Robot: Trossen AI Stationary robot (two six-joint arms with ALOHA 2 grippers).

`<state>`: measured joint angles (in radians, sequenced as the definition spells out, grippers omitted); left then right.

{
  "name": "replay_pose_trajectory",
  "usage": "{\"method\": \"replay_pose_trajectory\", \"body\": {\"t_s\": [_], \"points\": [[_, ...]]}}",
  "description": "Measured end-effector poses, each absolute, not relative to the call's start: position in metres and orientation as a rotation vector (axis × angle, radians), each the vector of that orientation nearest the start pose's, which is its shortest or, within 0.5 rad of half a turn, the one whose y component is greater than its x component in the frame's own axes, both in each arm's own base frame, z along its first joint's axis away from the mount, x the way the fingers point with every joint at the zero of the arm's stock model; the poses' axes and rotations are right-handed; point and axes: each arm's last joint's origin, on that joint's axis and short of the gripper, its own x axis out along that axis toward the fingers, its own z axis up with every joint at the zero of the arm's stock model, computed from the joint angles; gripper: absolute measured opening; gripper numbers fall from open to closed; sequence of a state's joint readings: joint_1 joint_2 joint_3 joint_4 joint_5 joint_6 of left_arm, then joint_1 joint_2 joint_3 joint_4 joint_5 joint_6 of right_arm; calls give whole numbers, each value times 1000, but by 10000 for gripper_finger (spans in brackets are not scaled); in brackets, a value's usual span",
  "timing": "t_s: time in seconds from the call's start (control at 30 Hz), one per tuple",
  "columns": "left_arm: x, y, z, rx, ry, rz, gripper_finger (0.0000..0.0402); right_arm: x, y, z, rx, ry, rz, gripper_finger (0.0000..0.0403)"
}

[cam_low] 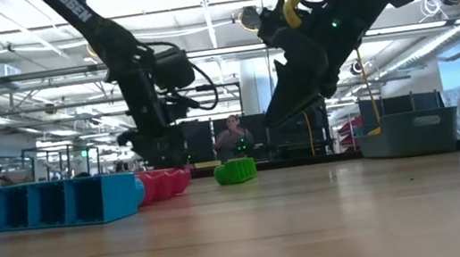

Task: Sort blocks by size
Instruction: Put the two stud red game piece into the white bin

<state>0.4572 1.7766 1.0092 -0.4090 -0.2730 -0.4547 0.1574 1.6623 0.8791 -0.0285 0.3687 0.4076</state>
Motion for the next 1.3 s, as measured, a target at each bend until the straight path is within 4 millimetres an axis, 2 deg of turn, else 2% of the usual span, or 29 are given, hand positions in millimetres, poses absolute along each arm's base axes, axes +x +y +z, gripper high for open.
{"method": "replay_pose_trajectory", "body": {"t_s": [0.27, 0.4, 0.8, 0.9, 1.13, 1.3], "points": [[303, 153, 140, -566, 988, 750, 239, 323, 41, 167, 174, 727, -354, 105], [307, 153, 133, -592, 988, 685, 221, 323, 41, 167, 174, 727, -354, 105], [313, 151, 127, -612, 970, 616, 61, 323, 41, 167, 172, 727, -353, 105], [313, 151, 128, -609, 970, 615, 36, 323, 41, 167, 170, 727, -352, 105], [304, 146, 150, -600, 957, 605, 24, 323, 41, 167, 170, 727, -353, 105], [292, 134, 185, -573, 929, 605, 19, 324, 41, 168, 173, 719, -352, 105]]}}
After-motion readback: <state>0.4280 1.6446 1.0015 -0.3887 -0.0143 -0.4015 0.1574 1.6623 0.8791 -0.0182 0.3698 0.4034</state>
